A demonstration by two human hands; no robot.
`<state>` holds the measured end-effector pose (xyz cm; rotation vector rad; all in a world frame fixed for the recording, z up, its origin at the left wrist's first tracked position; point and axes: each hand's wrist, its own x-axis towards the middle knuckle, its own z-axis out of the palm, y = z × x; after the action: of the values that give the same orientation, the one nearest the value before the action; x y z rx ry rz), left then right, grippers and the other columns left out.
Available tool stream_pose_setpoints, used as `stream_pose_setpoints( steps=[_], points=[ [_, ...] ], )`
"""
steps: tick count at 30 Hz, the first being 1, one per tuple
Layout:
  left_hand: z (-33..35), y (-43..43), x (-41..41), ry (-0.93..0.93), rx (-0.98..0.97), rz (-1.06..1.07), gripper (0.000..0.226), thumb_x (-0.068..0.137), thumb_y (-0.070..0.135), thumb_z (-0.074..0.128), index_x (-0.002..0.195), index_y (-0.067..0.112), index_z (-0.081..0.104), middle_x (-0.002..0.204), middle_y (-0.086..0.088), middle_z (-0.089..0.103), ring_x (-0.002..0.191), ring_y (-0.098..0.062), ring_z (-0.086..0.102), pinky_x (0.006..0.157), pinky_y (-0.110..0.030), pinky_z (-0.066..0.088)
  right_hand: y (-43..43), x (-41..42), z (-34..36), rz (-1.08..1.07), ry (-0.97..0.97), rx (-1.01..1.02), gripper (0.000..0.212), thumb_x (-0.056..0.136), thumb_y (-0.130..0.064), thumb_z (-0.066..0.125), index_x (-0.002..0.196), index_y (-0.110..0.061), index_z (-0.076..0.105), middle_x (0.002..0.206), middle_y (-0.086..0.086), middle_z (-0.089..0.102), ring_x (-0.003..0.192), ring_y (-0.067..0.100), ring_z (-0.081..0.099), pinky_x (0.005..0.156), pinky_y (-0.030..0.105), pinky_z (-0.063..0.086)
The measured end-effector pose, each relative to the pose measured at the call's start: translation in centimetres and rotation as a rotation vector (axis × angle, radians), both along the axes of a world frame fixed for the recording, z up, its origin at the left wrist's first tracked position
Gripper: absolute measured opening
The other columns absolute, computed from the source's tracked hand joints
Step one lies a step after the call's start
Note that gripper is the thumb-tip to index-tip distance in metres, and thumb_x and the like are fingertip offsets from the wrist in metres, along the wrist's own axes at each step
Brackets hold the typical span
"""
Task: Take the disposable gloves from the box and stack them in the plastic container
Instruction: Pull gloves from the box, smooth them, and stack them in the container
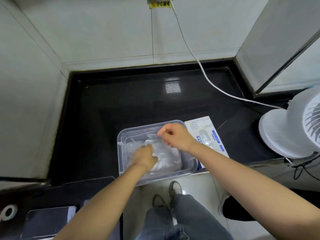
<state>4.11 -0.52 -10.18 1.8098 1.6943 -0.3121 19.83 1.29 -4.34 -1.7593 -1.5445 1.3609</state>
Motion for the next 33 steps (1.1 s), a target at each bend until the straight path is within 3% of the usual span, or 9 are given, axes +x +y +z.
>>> stream_pose_setpoints(
  steps=[3, 7, 10, 14, 19, 22, 25, 28, 33],
  points=[
    [1.5, -0.1, 1.0, -0.137, 0.16, 0.085, 0.014, 0.094, 0.029, 0.055, 0.092, 0.018, 0.064, 0.1, -0.009, 0.07, 0.096, -0.029, 0.064, 0.076, -0.032, 0.049, 0.3, 3.7, 1.9, -0.261, -0.072, 0.227, 0.018, 0.089, -0.011, 0.057, 0.077, -0.017, 0.069, 0.064, -0.003, 0.065, 0.063, 0.014, 0.061, 0.064, 0.026, 0.048],
    [3.4, -0.8, 3.3, -0.245, 0.21, 0.097, 0.025, 0.094, 0.028, 0.054, 0.07, 0.019, 0.055, 0.075, -0.01, 0.066, 0.079, -0.03, 0.063, 0.066, -0.033, 0.047, -0.9, 9.8, -0.8, -0.25, -0.552, 0.022, 0.014, 0.093, -0.021, 0.054, 0.097, -0.013, 0.066, 0.101, 0.01, 0.069, 0.095, 0.032, 0.066, 0.076, 0.033, 0.048],
    [4.3, -1.3, 5.3, -0.288, 0.246, 0.122, 0.028, 0.094, 0.029, 0.054, 0.067, 0.018, 0.053, 0.069, -0.005, 0.059, 0.077, -0.029, 0.062, 0.062, -0.029, 0.04, -2.9, 11.4, -3.5, -0.076, -0.768, -0.109, 0.028, 0.093, -0.018, 0.052, 0.118, -0.011, 0.064, 0.122, 0.014, 0.052, 0.098, 0.036, 0.064, 0.08, 0.037, 0.05],
    [5.7, -2.0, 7.6, -0.346, 0.285, 0.155, 0.016, 0.094, 0.029, 0.055, 0.082, 0.019, 0.06, 0.065, 0.004, 0.056, 0.077, -0.023, 0.062, 0.063, -0.027, 0.038, -3.7, 11.5, -4.4, -0.092, -0.799, 0.021, 0.016, 0.088, -0.012, 0.057, 0.087, -0.01, 0.073, 0.098, 0.01, 0.062, 0.082, 0.032, 0.063, 0.064, 0.03, 0.046],
    [7.5, -2.6, 11.5, -0.488, 0.315, 0.114, 0.006, 0.092, 0.022, 0.057, 0.094, 0.017, 0.061, 0.055, 0.008, 0.053, 0.071, -0.023, 0.061, 0.069, -0.034, 0.048, -3.8, 12.1, -4.2, -0.21, -0.608, -0.039, 0.034, 0.083, -0.015, 0.06, 0.052, -0.017, 0.045, 0.068, 0.004, 0.048, 0.06, 0.024, 0.045, 0.048, 0.025, 0.031],
    [7.6, -2.9, 15.5, -0.454, 0.181, -0.01, 0.029, 0.093, 0.017, 0.053, 0.122, 0.012, 0.054, 0.091, -0.008, 0.068, 0.096, -0.028, 0.063, 0.079, -0.033, 0.046, -4.2, 13.2, -3.7, -0.225, -0.453, -0.11, 0.022, 0.084, -0.015, 0.064, 0.064, -0.016, 0.055, 0.07, 0.001, 0.058, 0.068, 0.02, 0.054, 0.055, 0.027, 0.038],
    [6.4, -3.8, 18.7, -0.374, -0.021, -0.019, 0.046, 0.096, 0.01, 0.049, 0.139, 0.005, 0.037, 0.134, -0.017, 0.047, 0.12, -0.035, 0.053, 0.096, -0.038, 0.044, -4.8, 14.4, -3.9, -0.166, -0.35, -0.187, 0.02, 0.085, -0.005, 0.058, 0.066, -0.012, 0.06, 0.069, 0.0, 0.06, 0.067, 0.019, 0.056, 0.051, 0.022, 0.042],
    [4.2, -4.9, 19.2, -0.325, -0.113, 0.063, 0.064, 0.094, 0.009, 0.054, 0.149, 0.009, 0.021, 0.146, -0.016, 0.031, 0.126, -0.035, 0.048, 0.101, -0.037, 0.041, -5.2, 15.4, -4.3, -0.148, -0.215, -0.195, 0.015, 0.086, -0.003, 0.058, 0.078, -0.002, 0.07, 0.079, 0.011, 0.065, 0.071, 0.021, 0.058, 0.064, 0.033, 0.053],
    [2.7, -5.9, 18.9, -0.302, 0.009, 0.16, 0.072, 0.09, 0.003, 0.06, 0.149, 0.014, 0.02, 0.145, -0.012, 0.031, 0.119, -0.03, 0.054, 0.095, -0.033, 0.043, -6.2, 15.7, -4.2, -0.218, 0.176, -0.269, 0.014, 0.078, -0.01, 0.061, 0.065, -0.014, 0.056, 0.07, 0.008, 0.047, 0.069, 0.02, 0.043, 0.059, 0.03, 0.035]
  ],
)
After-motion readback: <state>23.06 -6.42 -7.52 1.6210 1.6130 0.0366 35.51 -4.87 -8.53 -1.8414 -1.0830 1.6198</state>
